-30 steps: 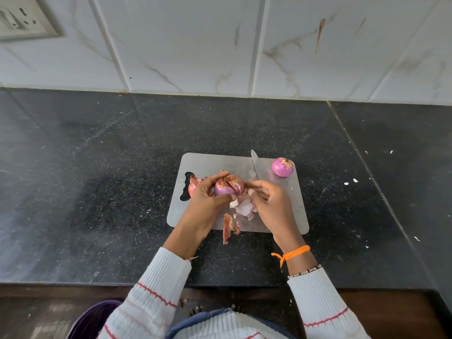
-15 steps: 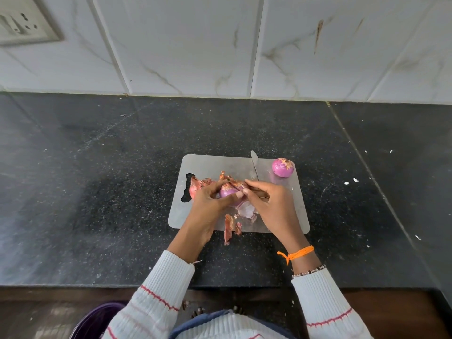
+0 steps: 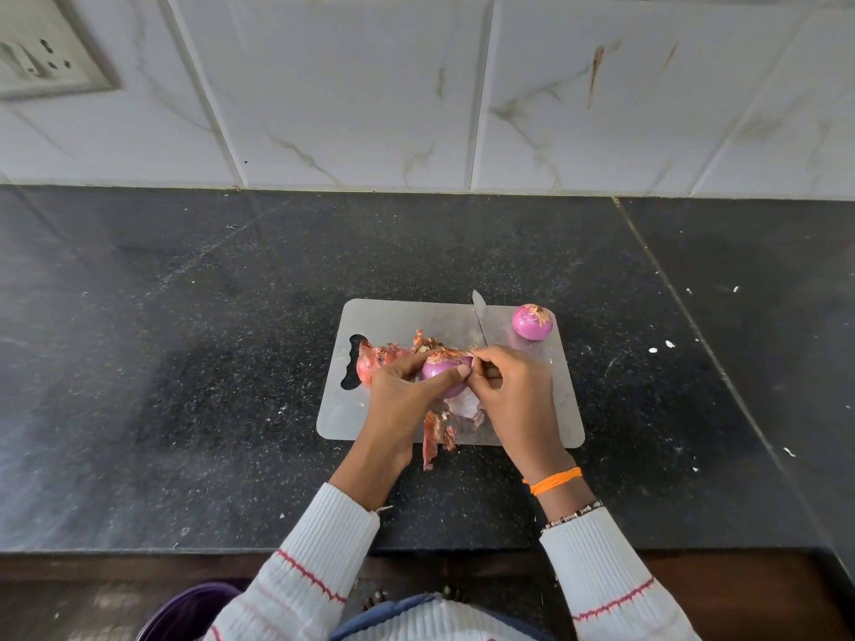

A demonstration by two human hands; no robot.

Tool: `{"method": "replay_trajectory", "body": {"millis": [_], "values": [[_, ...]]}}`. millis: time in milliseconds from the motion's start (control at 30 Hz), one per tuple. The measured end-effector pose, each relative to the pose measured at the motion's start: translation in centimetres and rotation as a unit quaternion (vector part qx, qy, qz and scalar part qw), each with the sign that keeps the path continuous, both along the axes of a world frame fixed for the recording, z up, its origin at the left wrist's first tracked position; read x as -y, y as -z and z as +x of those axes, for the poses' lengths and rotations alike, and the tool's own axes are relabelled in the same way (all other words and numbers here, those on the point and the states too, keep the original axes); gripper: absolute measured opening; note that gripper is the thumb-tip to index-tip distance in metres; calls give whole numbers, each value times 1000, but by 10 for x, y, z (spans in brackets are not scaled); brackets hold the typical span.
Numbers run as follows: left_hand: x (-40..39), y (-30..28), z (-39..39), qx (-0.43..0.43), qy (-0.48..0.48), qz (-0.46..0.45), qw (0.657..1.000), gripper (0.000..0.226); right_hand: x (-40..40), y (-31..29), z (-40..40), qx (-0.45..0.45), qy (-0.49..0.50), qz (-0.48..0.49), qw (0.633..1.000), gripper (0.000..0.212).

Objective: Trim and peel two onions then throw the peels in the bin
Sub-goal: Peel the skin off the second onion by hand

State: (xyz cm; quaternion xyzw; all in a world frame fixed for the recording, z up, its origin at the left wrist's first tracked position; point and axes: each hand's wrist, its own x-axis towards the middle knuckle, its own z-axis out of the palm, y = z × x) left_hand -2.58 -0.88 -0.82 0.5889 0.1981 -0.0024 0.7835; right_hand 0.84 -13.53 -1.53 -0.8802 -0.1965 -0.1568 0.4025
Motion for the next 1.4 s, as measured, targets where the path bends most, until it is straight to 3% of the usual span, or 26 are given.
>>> {"method": "replay_trajectory", "body": {"millis": [100, 233, 367, 633, 800, 867, 967, 1033, 1100, 1200, 1300, 1400], "values": [[2, 0, 1, 6, -2, 0, 1000, 57, 0, -3, -2, -23, 33, 63, 997, 3], [3, 1, -1, 9, -5, -4, 1000, 47, 0, -5, -3, -151, 67, 191, 968, 13], [4, -2, 0, 19, 1, -12, 1000, 40, 1, -6, 0, -201, 53, 228, 951, 14], [5, -5, 0, -29, 26, -25, 999, 49, -2, -2, -2, -178, 104, 235, 950, 13], [4, -4, 0, -34, 34, -17, 999, 54, -5, -2, -4, -157, 83, 218, 960, 12], [3, -6, 0, -17, 40, -26, 999, 43, -4, 0, -2, -169, 77, 237, 954, 12], [1, -8, -1, 4, 62, -63, 996, 24, 0, 5, 4, -243, 68, 329, 910, 13], [-1, -8, -2, 9, 74, -94, 993, 21, 1, 5, 5, -317, 53, 414, 851, 15], [-3, -7, -2, 13, 83, -118, 989, 22, 2, 4, 4, -347, 44, 439, 827, 15], [-5, -6, -2, 33, 96, -116, 988, 33, 1, 7, 6, -331, 51, 401, 853, 15], [-8, -6, -2, 61, 109, -103, 987, 47, 2, 13, 6, -282, 79, 318, 902, 14], [-11, -8, -1, 80, 118, -118, 983, 59, 6, 14, 7, -247, 96, 290, 920, 8]]}}
